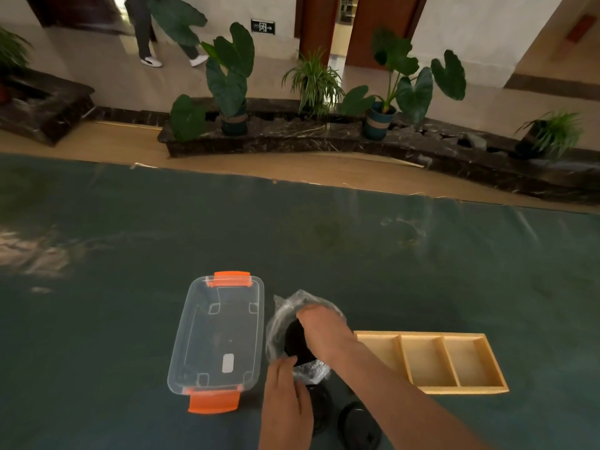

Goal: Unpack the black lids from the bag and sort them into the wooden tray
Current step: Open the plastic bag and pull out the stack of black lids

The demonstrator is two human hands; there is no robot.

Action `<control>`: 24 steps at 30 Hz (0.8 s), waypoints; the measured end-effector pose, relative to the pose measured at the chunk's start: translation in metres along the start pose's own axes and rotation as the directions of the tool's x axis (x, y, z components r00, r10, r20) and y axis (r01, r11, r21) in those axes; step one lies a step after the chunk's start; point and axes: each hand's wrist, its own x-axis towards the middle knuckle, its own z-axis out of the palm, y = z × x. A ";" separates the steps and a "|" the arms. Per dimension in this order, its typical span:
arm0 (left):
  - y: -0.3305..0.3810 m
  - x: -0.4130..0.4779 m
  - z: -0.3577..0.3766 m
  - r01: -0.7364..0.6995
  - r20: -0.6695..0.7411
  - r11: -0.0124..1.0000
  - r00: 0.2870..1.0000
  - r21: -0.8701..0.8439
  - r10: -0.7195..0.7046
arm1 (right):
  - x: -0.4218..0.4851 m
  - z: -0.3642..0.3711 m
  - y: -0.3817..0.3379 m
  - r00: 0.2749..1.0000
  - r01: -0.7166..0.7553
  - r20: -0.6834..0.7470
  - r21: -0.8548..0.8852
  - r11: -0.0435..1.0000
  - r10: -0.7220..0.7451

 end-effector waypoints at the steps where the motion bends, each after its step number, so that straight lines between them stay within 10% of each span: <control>1: -0.005 0.005 0.003 0.022 0.063 0.999 0.998 0.034 -0.024 | 0.004 0.003 -0.001 1.000 0.007 -0.012 -0.009 1.000 -0.007; 9: -0.025 0.002 0.018 -0.067 0.186 0.972 0.982 0.224 0.025 | 0.023 0.001 0.007 0.953 0.134 0.282 -0.066 0.989 -0.110; 24: 0.004 0.019 -0.008 0.272 0.193 0.886 0.958 -0.376 -0.212 | -0.036 0.026 -0.004 0.985 0.174 0.010 -0.118 0.978 -0.174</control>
